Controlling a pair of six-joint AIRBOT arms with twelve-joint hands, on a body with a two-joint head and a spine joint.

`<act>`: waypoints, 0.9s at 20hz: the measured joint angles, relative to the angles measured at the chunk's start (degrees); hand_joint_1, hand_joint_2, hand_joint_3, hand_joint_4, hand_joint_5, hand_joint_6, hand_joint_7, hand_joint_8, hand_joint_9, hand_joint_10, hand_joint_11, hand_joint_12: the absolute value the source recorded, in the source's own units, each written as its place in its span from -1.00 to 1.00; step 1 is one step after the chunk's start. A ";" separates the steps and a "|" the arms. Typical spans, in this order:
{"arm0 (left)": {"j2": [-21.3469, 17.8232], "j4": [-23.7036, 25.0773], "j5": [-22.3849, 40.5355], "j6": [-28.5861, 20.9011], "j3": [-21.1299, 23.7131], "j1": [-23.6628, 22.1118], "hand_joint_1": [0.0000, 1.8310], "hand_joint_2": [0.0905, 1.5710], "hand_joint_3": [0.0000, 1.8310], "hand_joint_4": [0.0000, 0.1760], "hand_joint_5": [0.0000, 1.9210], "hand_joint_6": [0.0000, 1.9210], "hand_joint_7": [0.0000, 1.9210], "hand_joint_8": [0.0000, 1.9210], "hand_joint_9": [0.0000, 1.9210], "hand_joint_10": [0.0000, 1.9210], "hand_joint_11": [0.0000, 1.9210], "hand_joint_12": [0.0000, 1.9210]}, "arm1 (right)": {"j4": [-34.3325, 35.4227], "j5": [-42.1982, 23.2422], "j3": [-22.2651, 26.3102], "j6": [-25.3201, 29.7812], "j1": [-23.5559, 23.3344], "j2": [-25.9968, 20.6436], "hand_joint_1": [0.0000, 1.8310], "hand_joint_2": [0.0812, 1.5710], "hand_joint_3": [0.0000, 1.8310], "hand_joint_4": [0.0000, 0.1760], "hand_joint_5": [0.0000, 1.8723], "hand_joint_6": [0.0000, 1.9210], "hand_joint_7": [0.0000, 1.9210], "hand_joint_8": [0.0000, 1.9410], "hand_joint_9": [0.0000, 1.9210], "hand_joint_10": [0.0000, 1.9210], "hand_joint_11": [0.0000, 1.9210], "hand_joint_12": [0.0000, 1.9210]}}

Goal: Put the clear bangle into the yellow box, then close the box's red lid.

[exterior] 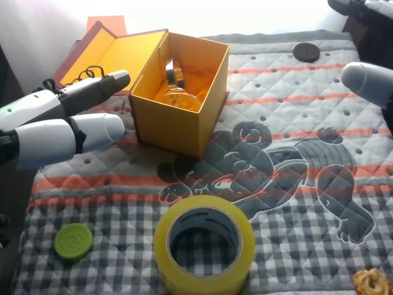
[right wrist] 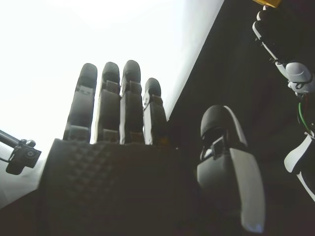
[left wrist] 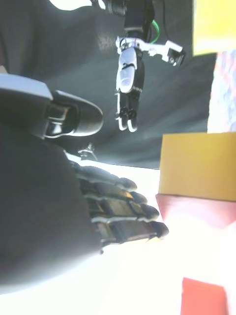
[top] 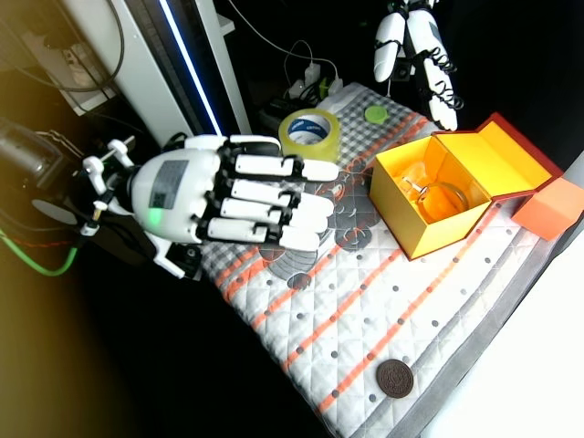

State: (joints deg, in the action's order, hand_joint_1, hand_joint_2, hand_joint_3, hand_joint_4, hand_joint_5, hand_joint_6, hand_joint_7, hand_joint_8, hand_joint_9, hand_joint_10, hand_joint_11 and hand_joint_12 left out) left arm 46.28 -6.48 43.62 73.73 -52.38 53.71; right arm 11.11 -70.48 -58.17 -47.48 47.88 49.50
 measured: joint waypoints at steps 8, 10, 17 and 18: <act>-3.69 2.62 -1.92 0.02 3.30 4.50 -1.00 0.72 -1.00 -1.00 -0.93 -1.00 -0.94 -1.00 -0.97 -1.00 -0.97 -0.99 | 0.11 -0.24 0.07 0.00 0.63 0.17 -1.00 0.64 -1.00 0.05 -0.77 -1.00 -0.58 -0.99 -0.74 -0.99 -1.00 -0.64; -3.63 2.32 -2.03 -0.02 3.08 4.66 -1.00 0.72 -1.00 -1.00 -0.96 -1.00 -0.96 -1.00 -0.99 -1.00 -0.99 -0.99 | 0.00 -0.22 0.07 0.00 0.63 0.24 -1.00 0.64 -1.00 0.01 -0.77 -1.00 -0.57 -0.99 -0.73 -0.99 -1.00 -0.64; 3.69 -4.52 -9.33 9.01 -3.96 -0.52 -1.00 0.75 -1.00 -1.00 -0.87 -0.99 -0.89 -0.99 -0.89 -0.99 -0.88 -0.96 | 0.24 -0.20 0.07 0.07 0.63 0.17 -1.00 0.64 -1.00 0.04 -0.78 -1.00 -0.58 -1.00 -0.76 -1.00 -1.00 -0.70; 4.61 -6.54 -10.47 13.68 -4.57 -1.46 -1.00 0.73 -1.00 -1.00 -0.86 -0.99 -0.89 -0.99 -0.88 -0.99 -0.88 -0.96 | 0.17 -0.24 0.07 0.11 0.63 0.17 -1.00 0.64 -1.00 0.08 -0.77 -1.00 -0.57 -1.00 -0.77 -1.00 -1.00 -0.74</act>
State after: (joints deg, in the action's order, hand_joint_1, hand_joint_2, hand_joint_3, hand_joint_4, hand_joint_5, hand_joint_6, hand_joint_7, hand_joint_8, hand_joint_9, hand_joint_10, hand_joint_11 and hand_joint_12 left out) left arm 50.89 -13.02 33.15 87.42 -56.95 52.25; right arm 11.29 -70.72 -58.11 -47.37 48.51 49.67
